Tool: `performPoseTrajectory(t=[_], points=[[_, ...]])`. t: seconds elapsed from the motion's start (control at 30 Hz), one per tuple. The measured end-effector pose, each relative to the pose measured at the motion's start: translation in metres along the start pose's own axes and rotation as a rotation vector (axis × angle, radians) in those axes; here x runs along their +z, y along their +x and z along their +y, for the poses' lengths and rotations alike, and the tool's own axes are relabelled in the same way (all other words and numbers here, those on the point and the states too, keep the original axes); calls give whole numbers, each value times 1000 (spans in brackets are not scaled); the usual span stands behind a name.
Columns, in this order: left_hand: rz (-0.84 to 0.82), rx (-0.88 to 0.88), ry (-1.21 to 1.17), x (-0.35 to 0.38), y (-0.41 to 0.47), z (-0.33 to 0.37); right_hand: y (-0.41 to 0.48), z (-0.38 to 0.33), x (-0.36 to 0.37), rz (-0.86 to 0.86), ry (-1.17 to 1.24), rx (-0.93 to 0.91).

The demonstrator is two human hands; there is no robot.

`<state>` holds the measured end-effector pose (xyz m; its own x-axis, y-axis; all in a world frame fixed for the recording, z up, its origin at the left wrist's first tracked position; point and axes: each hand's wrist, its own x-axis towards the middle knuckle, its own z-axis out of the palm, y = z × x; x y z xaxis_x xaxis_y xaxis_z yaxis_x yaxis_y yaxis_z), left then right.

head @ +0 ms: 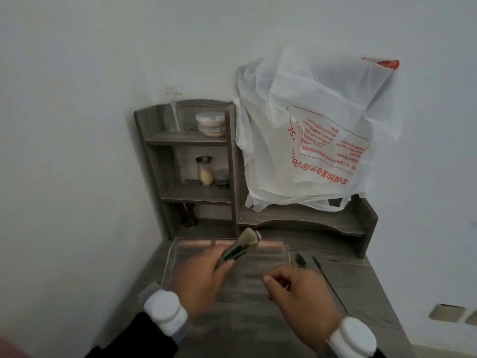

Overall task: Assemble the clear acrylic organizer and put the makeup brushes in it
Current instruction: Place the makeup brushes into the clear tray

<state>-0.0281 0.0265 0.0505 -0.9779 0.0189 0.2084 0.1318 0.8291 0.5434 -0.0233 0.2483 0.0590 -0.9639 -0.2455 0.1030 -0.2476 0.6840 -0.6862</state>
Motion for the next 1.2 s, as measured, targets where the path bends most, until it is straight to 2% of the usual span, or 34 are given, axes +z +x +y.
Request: performPoseTrajectory(t=[0.07, 0.17, 0.3, 0.47, 0.73, 1.2], points=[[-14, 89, 203, -18, 18, -28, 2, 6, 2, 3, 1, 17], [-55, 168, 328, -22, 38, -63, 3, 13, 10, -57, -19, 42], [45, 298, 372, -3, 44, -90, 2, 20, 21, -130, -38, 34], [158, 414, 384, 7, 46, -94, 4, 26, 26, -131, -44, -14], [91, 303, 250, 5, 43, -99, 6, 25, 28, -137, -36, -21], [138, 345, 108, 27, 43, -85, 5, 29, 26, -127, -8, -26]])
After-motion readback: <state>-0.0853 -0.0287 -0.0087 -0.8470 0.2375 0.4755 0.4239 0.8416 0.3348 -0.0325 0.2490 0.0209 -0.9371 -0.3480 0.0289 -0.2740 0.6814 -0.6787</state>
